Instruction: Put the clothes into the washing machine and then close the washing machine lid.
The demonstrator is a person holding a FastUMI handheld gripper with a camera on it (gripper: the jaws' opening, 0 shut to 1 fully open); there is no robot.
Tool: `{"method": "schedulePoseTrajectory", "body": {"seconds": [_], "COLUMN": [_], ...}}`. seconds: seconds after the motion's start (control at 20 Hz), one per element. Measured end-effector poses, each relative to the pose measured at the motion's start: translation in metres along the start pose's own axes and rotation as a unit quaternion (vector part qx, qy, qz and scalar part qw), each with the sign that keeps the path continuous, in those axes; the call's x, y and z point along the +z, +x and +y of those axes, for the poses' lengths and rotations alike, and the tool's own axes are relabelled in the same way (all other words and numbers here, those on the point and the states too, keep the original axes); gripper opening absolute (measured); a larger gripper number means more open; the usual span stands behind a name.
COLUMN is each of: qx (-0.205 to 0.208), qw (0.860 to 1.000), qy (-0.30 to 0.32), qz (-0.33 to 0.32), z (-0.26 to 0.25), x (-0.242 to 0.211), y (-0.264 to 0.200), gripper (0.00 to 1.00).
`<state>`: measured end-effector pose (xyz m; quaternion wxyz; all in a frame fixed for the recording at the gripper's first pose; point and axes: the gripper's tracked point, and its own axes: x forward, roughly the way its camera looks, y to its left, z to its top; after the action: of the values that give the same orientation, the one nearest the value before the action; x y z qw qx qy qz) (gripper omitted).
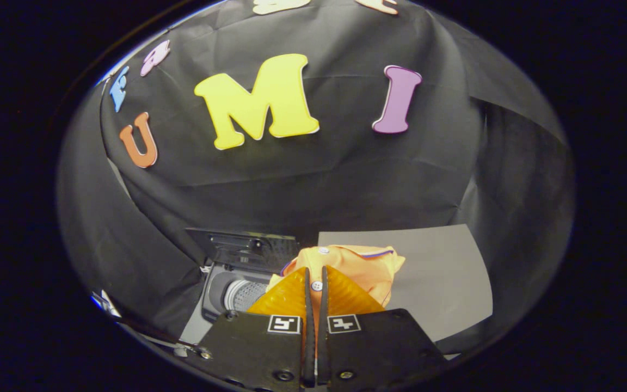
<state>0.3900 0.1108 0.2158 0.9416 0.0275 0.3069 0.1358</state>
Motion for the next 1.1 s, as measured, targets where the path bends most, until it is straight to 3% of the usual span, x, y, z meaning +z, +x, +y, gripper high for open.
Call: {"method": "schedulePoseTrajectory", "body": {"seconds": [1.1], "qx": [0.098], "qw": [0.992], "qy": [-0.072], "qz": [0.03], "z": [0.164], "x": [-0.019], "y": [0.062], "gripper": [0.05]}}
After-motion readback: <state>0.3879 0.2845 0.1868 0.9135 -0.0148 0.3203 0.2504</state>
